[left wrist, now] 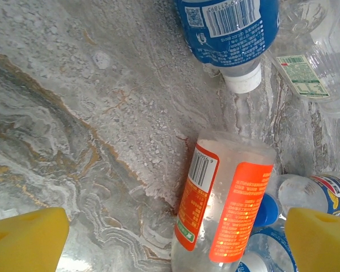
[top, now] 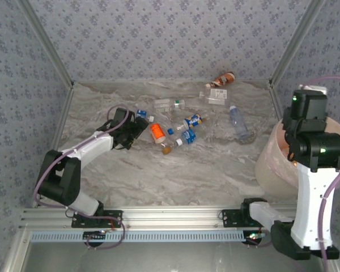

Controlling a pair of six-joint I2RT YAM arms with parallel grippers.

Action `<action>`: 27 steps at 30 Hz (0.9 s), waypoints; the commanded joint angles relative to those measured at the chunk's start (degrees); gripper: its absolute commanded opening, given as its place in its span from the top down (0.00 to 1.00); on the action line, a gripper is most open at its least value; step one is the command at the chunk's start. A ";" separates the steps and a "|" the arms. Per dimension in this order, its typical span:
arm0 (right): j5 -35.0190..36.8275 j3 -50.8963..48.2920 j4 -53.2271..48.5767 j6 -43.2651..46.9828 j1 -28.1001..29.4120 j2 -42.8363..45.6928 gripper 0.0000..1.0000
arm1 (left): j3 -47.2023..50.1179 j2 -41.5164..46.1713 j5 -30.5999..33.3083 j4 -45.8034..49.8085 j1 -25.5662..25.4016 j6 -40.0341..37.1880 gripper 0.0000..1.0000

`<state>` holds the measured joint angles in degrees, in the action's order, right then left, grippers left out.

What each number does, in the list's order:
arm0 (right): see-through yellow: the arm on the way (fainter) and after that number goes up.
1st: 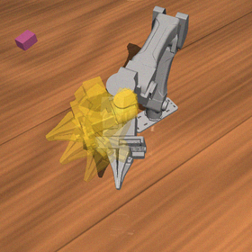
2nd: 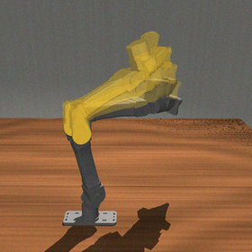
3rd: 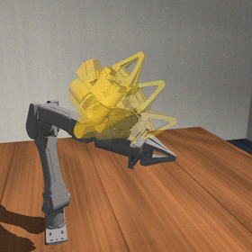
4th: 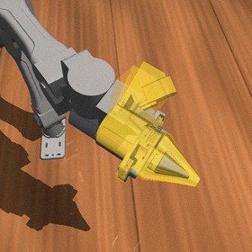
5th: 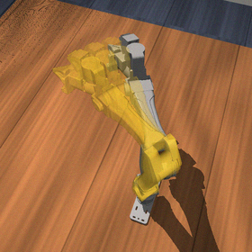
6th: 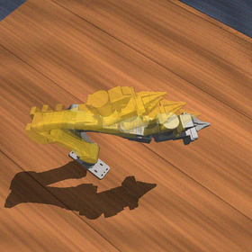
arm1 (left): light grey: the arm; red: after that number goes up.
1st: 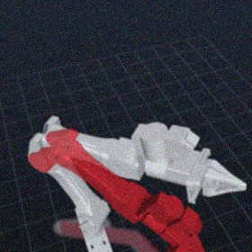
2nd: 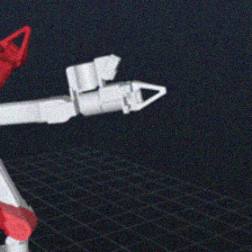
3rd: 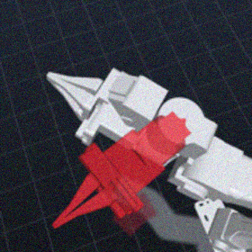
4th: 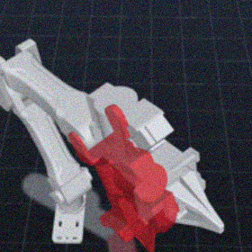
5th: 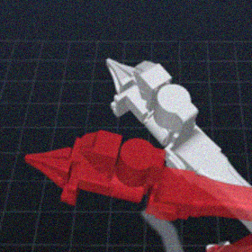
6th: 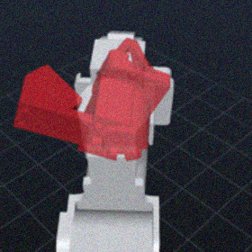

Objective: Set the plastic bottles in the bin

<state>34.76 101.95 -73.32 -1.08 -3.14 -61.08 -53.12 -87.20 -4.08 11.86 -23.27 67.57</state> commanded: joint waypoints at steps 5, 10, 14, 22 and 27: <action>-3.07 -1.31 -6.42 1.53 -17.23 -2.35 0.51 | -5.90 -4.19 -4.49 1.51 0.16 -1.10 0.02; -6.18 -3.09 -8.40 -1.82 -25.93 -5.10 0.47 | -8.52 -6.62 -6.66 3.35 0.67 -2.20 0.02; -6.12 -6.54 -6.08 -4.27 -33.02 -5.21 0.50 | -11.18 -8.82 -9.36 4.93 0.96 -2.92 0.02; -9.37 -16.11 0.81 -8.01 -41.91 -2.23 0.40 | -15.51 -11.63 -10.83 8.27 1.02 -4.92 0.02; -9.19 -17.35 1.52 -8.63 -41.88 -2.23 0.32 | -15.63 -12.47 -11.48 8.09 0.99 -4.93 0.02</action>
<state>25.63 85.25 -72.55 -8.23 -44.56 -64.10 -67.48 -98.80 -14.20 18.13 -22.50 63.48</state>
